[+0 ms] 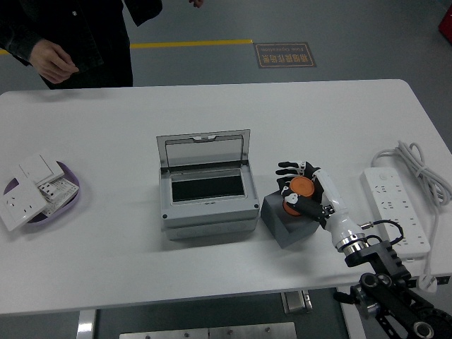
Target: Pick up the cylinder from the cube,place it in the box,flap close box
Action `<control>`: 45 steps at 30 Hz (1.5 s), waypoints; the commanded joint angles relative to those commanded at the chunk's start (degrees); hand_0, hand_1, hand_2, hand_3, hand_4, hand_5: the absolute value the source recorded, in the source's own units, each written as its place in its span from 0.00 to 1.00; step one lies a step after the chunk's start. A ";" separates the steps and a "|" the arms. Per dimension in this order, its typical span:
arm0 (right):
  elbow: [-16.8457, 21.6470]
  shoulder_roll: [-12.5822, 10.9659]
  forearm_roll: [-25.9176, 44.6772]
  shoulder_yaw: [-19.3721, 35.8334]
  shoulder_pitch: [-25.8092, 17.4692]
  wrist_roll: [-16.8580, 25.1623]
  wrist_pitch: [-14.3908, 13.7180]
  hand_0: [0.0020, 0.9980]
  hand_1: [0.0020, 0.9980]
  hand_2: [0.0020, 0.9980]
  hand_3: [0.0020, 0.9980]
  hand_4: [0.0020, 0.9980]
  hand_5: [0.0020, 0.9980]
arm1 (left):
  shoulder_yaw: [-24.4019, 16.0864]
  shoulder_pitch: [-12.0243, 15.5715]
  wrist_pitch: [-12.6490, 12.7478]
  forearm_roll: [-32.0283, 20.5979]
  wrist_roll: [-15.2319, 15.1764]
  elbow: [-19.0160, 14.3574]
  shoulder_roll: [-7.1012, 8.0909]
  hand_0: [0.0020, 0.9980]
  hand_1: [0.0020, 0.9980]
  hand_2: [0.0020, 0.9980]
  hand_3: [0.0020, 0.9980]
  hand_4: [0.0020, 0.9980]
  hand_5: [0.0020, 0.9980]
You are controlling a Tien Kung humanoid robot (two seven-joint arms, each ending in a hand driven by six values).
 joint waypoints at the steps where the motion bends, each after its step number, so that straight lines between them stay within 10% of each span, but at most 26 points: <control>1: 0.00 -0.01 -0.01 -0.08 0.03 0.04 -0.13 0.24 0.28 0.41 0.36 0.00 0.00 | -0.04 -0.02 0.00 0.04 0.01 0.00 -0.02 0.63 0.66 0.58 0.69 0.72 0.29; 15: 1.03 0.91 -2.60 0.12 3.10 0.40 -3.10 0.19 0.23 0.28 0.22 0.00 0.00 | -0.42 0.13 0.03 0.36 0.02 0.00 0.03 0.63 0.66 0.58 0.69 0.72 0.29; 26: 0.54 3.21 -12.59 -7.92 14.38 -6.35 -3.80 0.18 0.23 0.27 0.22 0.00 0.00 | -1.03 0.12 0.05 0.91 0.23 0.00 -0.10 0.63 0.66 0.58 0.69 0.72 0.29; 45: -5.86 6.62 -38.73 -21.18 32.69 -25.80 10.14 0.18 0.22 0.26 0.21 0.00 0.00 | -2.18 0.02 0.13 2.17 0.88 0.00 0.08 0.63 0.66 0.58 0.69 0.72 0.30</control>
